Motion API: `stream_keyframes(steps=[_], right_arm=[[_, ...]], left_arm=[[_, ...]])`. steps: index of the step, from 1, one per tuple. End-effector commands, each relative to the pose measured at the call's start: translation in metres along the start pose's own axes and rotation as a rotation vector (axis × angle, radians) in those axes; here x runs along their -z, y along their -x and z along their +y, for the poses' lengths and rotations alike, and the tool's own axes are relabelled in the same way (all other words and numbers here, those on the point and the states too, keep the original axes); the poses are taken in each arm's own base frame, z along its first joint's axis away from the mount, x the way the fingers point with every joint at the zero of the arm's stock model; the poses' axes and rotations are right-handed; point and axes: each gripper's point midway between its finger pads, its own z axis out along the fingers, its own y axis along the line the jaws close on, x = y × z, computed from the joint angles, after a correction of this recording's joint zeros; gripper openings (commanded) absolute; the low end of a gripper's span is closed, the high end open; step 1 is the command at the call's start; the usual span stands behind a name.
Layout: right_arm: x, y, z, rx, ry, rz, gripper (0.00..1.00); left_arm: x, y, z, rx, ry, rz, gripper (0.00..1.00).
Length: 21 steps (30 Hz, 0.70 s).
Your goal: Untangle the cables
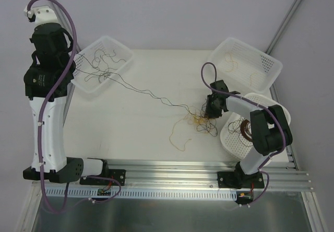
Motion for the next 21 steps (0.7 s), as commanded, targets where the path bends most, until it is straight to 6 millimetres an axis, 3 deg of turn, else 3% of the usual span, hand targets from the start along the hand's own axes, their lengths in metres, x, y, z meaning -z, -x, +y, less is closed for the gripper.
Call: stream_keyframes(steps=[1,3,6,7,9,10,14,18,21], right_arm=[[0.009,-0.003,-0.012,-0.013,-0.050,0.027,0.29],[0.011,0.001,-0.011,-0.005,-0.044,0.018,0.29],[0.016,0.002,-0.003,0.017,-0.005,0.026,0.33],[0.017,0.005,0.001,0.028,0.005,0.019,0.37],[0.023,0.010,0.005,0.051,0.022,0.002,0.39],[0.027,0.013,0.011,0.069,0.031,-0.010,0.41],[0.041,0.024,0.022,0.123,0.052,-0.046,0.48],[0.058,0.033,0.040,0.183,0.079,-0.082,0.56],[0.073,0.039,0.052,0.229,0.106,-0.118,0.63]], left_arm=[[-0.002,0.006,0.014,0.000,0.058,-0.010,0.00],[-0.001,-0.004,-0.011,0.036,-0.069,0.006,0.00],[-0.011,-0.054,-0.049,0.040,-0.188,0.128,0.00],[-0.018,-0.091,-0.061,0.005,-0.198,0.214,0.00],[-0.022,-0.129,-0.076,0.012,-0.220,0.307,0.00],[-0.026,-0.167,-0.082,-0.023,-0.208,0.391,0.00],[-0.036,-0.245,-0.089,-0.076,-0.136,0.547,0.00],[-0.039,-0.292,-0.099,-0.094,-0.118,0.649,0.13],[-0.038,-0.302,-0.114,-0.086,-0.179,0.697,0.27]])
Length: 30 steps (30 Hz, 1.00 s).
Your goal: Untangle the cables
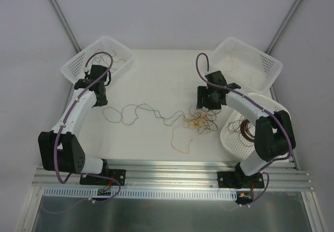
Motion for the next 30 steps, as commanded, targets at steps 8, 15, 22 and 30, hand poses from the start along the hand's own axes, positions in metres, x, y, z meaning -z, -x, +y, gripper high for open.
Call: stream_keyframes(steps=[8,15,22,30], right_arm=[[0.063,0.035,0.032,0.120,0.094,-0.160,0.81],[0.076,0.034,0.030,0.126,0.100,-0.191,0.83],[0.081,0.024,0.028,0.122,0.108,-0.197,0.84],[0.090,0.018,0.022,0.094,0.097,-0.217,0.94]], left_arm=[[0.035,0.026,-0.061,-0.024,-0.422,-0.084,0.87],[0.081,0.016,-0.138,-0.433,-0.699,-0.222,0.91],[0.101,-0.011,-0.233,-0.750,-0.985,-0.281,0.90],[0.101,-0.036,-0.308,-1.028,-1.111,-0.296,0.90]])
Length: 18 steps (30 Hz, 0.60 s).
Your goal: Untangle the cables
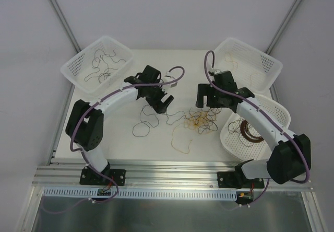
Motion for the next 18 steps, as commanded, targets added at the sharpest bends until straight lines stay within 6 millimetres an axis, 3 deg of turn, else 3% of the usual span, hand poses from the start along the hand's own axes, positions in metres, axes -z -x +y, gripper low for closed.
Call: stream_keyframes(steps=[1,9,18], right_arm=[[0.015,0.002,0.000,-0.009,0.002,-0.041,0.94],[0.023,-0.005,-0.003,-0.020,-0.001,-0.045,0.95],[0.025,-0.014,-0.007,-0.034,-0.016,-0.029,0.95]], left_arm=[[-0.014,0.035,-0.023,-0.186,-0.098,-0.077,0.91],[-0.048,0.023,-0.058,-0.347,-0.223,-0.037,0.92],[-0.075,0.019,-0.067,-0.360,-0.276,-0.003,0.84]])
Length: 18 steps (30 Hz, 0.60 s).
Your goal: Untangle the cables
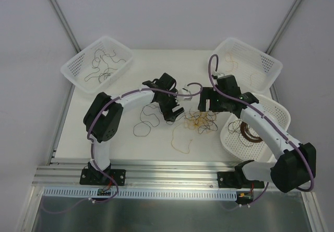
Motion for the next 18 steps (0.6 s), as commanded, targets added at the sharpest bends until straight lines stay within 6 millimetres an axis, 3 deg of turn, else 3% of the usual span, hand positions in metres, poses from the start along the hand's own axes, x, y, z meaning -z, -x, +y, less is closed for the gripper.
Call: stream_keyframes(steps=[1,8,12,18], right_arm=[[0.009,0.000,-0.002,-0.014,-0.010,-0.014,0.95],[0.010,-0.001,-0.008,-0.017,-0.045,-0.020,0.95],[0.010,-0.002,-0.008,-0.019,-0.041,-0.017,0.95],[0.007,-0.004,-0.006,-0.022,-0.028,-0.012,0.95]], left_arm=[[-0.007,0.021,-0.007,-0.058,-0.053,-0.054,0.83],[-0.019,0.011,-0.020,-0.062,-0.094,-0.025,0.82],[-0.023,0.004,-0.016,-0.046,-0.074,0.002,0.80],[-0.033,0.000,-0.010,-0.029,-0.049,0.034,0.66]])
